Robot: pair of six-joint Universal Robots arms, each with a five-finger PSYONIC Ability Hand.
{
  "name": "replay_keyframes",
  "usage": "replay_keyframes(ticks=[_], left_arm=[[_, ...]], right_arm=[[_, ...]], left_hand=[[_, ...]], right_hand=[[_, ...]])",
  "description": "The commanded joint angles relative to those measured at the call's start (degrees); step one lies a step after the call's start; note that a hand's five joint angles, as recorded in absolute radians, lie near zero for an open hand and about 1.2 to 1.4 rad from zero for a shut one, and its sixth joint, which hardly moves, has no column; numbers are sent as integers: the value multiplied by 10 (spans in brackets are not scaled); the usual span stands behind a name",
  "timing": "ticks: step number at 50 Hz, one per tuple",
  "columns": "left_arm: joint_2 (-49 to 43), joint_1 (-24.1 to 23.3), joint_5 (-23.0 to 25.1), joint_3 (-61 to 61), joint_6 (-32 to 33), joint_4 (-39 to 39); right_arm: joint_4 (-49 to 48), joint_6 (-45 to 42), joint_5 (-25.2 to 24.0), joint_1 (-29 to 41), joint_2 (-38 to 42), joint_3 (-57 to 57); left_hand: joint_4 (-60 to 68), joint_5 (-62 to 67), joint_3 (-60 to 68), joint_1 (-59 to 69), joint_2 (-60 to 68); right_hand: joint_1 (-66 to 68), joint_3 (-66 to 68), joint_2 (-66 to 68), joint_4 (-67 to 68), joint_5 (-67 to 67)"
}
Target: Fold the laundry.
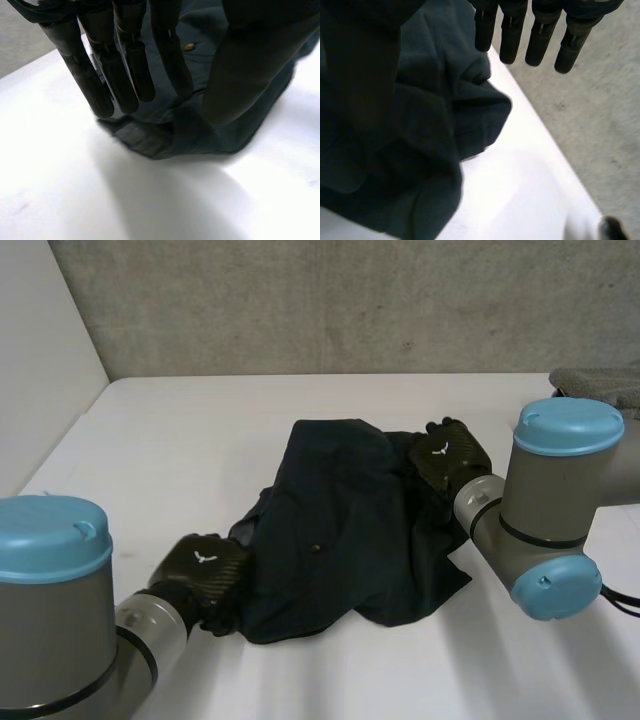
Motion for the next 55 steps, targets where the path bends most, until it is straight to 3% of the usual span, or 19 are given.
replay_keyframes(ticks=[1,10,20,26,29,31,34,40,44,52,55], left_arm=[[6,3,-25,-23,36,20],[-3,-2,-23,-65,86,104],[-51,0,1,-81,139,208],[-77,-3,18,-76,139,218],[-81,-8,28,-74,135,223],[-80,-7,27,-64,138,234],[-70,2,12,-41,147,250],[-54,100,-55,103,198,335],[-55,121,-42,221,196,358],[-100,66,36,378,96,346],[-135,4,55,407,84,360]], right_arm=[[-51,-1,13,3,-56,36],[-25,12,11,-13,-111,55],[16,41,-16,-30,-96,87],[2,32,-16,-36,-90,105],[-5,27,-14,-38,-89,109],[-6,26,-14,-42,-91,111],[-6,26,-15,-45,-94,110],[-6,26,-17,-46,-111,113],[-7,28,-16,-44,-114,116],[-11,29,-13,-46,-111,115],[-15,30,-9,-49,-107,115]], left_hand=[[-45,-45,-44,-42,-44],[-178,-179,-178,-176,-177],[-183,-184,-183,-181,-182],[-168,-169,-168,-166,-167],[33,32,33,35,34],[284,284,285,287,285],[286,285,286,288,287],[286,285,286,288,287],[286,285,286,288,287],[286,285,286,288,287],[286,285,286,288,287]], right_hand=[[-30,-30,-34,-25,-15],[-71,-70,-74,-66,-55],[-72,-72,-76,-67,-57],[-72,-72,-76,-67,-57],[-72,-72,-76,-67,-57],[-72,-72,-76,-67,-57],[-71,-70,-74,-66,-55],[-72,-72,-76,-67,-57],[-72,-72,-76,-67,-57],[-71,-70,-74,-66,-55],[-71,-70,-74,-66,-55]])
